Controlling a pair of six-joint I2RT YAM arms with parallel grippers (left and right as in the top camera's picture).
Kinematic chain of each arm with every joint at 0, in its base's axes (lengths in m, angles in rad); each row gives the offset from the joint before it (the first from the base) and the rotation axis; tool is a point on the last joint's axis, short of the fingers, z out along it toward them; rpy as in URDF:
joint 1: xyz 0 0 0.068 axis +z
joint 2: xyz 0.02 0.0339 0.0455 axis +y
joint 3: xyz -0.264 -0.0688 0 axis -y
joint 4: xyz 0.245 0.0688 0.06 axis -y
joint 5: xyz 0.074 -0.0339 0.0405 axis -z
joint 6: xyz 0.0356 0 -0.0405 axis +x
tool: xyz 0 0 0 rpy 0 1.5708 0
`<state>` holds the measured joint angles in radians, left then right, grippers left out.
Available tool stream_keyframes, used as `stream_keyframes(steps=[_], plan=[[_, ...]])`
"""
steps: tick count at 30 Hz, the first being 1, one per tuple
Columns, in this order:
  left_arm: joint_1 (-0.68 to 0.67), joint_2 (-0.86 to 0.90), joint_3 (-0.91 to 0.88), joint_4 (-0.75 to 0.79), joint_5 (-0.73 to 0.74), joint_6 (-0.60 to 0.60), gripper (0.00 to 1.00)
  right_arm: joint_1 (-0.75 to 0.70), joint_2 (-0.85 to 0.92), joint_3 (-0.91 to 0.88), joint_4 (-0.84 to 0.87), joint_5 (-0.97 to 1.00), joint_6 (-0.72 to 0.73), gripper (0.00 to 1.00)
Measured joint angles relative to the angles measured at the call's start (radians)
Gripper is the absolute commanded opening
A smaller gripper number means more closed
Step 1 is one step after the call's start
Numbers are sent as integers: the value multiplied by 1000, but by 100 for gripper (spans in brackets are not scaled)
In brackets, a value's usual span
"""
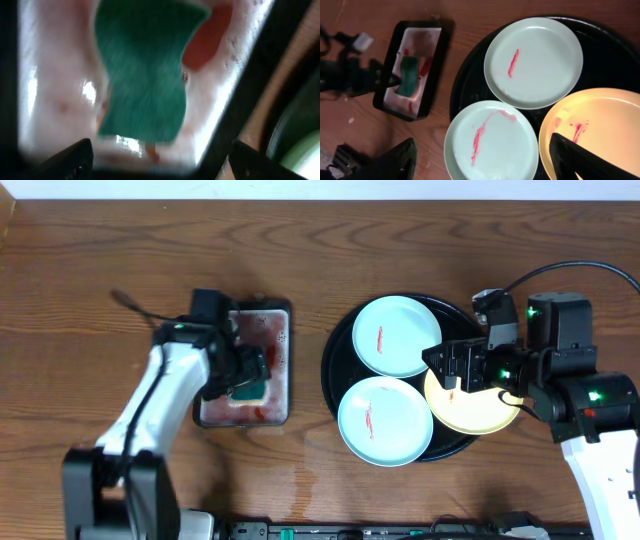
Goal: Clean dirty plates on tray and stack at the side
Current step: 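Move left gripper to the sponge and right gripper to the lower green plate, then grasp the lower green plate rim with the right gripper and tilt it up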
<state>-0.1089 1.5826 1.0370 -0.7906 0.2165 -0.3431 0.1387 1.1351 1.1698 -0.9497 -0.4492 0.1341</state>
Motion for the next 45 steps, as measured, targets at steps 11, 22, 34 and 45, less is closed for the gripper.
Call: stream_keyframes(steps=[11,22,34,45], plan=[[-38,164,0,156,-162,-7,9,0,4,0,-69,0,15,76],[-38,174,42,62,-162,-17,62,0,4,0,-94,0,18,73],[-38,123,23,121,-191,-20,53,0,21,-74,-132,35,23,63],[-38,189,8,167,-170,-15,7,37,34,-257,-130,14,27,60]])
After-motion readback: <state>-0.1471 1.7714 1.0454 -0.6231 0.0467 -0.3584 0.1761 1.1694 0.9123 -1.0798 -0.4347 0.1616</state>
